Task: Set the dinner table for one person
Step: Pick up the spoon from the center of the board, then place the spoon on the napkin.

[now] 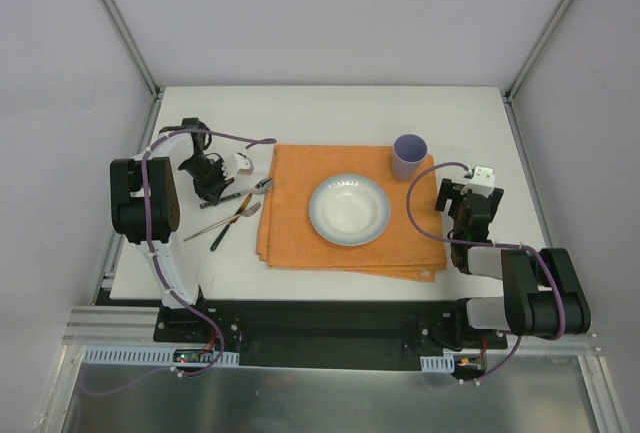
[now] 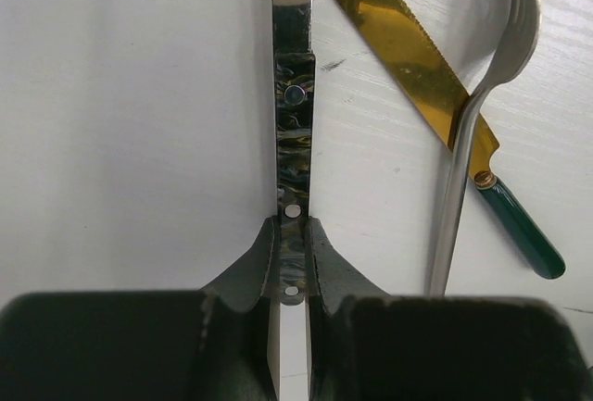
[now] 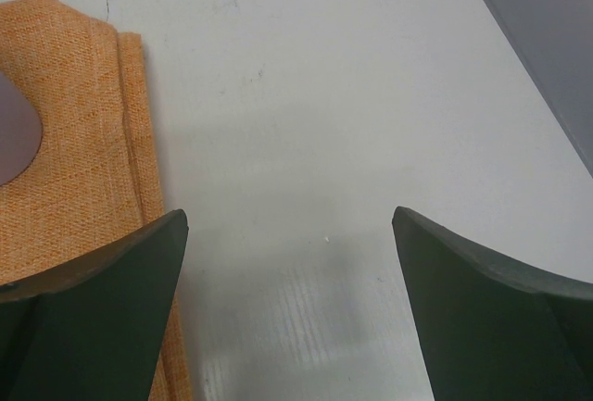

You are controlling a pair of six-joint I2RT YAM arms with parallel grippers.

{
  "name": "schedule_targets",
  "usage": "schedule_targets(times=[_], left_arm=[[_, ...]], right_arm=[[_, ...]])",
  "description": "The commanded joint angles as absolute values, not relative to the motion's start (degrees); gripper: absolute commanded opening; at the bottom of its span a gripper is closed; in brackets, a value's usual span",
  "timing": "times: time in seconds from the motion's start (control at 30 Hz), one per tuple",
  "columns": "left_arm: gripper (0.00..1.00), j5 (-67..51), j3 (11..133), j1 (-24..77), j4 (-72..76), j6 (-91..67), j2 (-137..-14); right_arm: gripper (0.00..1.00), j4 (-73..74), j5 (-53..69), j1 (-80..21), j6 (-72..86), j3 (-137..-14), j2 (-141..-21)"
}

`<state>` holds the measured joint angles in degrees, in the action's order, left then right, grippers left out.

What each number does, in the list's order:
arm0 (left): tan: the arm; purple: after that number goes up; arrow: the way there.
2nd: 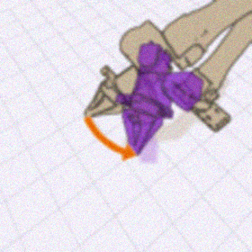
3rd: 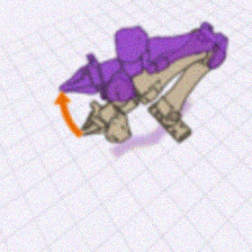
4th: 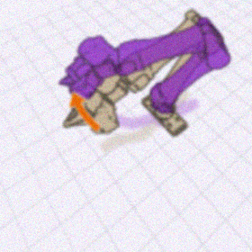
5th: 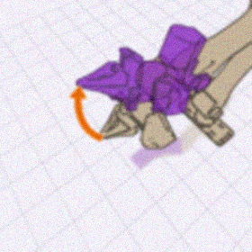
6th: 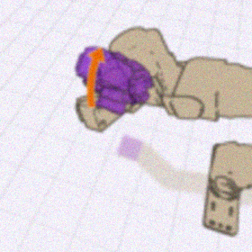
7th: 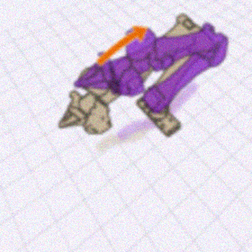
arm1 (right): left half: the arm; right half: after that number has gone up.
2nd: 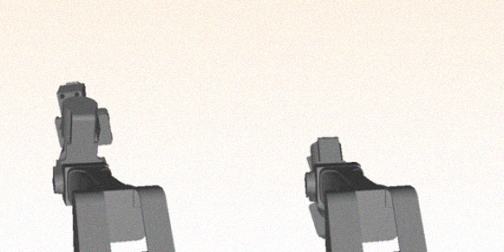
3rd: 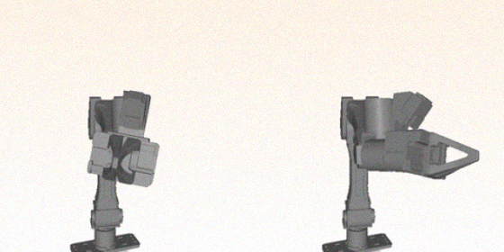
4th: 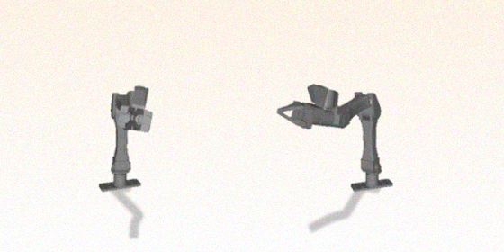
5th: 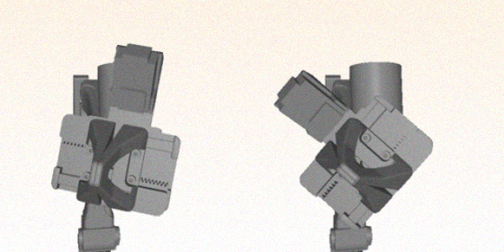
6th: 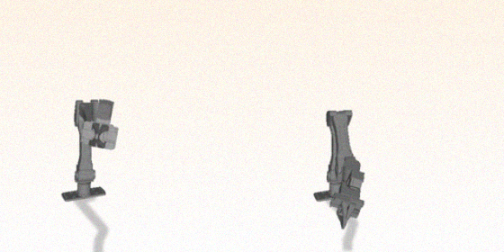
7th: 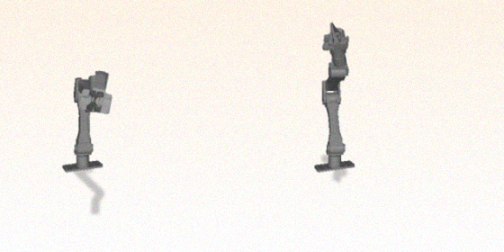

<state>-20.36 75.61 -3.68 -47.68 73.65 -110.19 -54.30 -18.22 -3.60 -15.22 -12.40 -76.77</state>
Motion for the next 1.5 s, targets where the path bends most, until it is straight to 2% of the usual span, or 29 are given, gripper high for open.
schedule_targets(times=[0.0,0.43,0.7,0.83,1.13,1.47], left_arm=[[0.0,-22.1,77.8,-3.3,-46.9,67.4,-107.5],[0.0,-20.0,81.7,-0.7,-53.0,60.4,-97.5],[0.0,-17.7,91.3,-0.1,-60.1,33.7,-97.5],[0.0,-15.0,91.4,3.0,-60.1,24.4,-96.9],[0.0,-10.6,87.8,8.4,-57.8,14.7,-94.6],[0.0,-13.7,88.5,20.0,-57.4,5.2,-94.3]], right_arm=[[0.96,-57.7,-19.0,-3.6,-15.1,-12.6,-75.9],[0.96,-57.7,-19.1,-3.6,-15.1,-12.6,-76.0],[0.96,-57.7,-19.0,-3.6,-15.1,-12.6,-76.1],[0.96,-57.8,-19.1,-3.6,-15.1,-12.5,-76.0],[0.96,-57.7,-19.0,-3.7,-15.1,-12.6,-76.0],[0.96,-57.7,-18.9,-3.6,-15.1,-12.6,-76.0]])
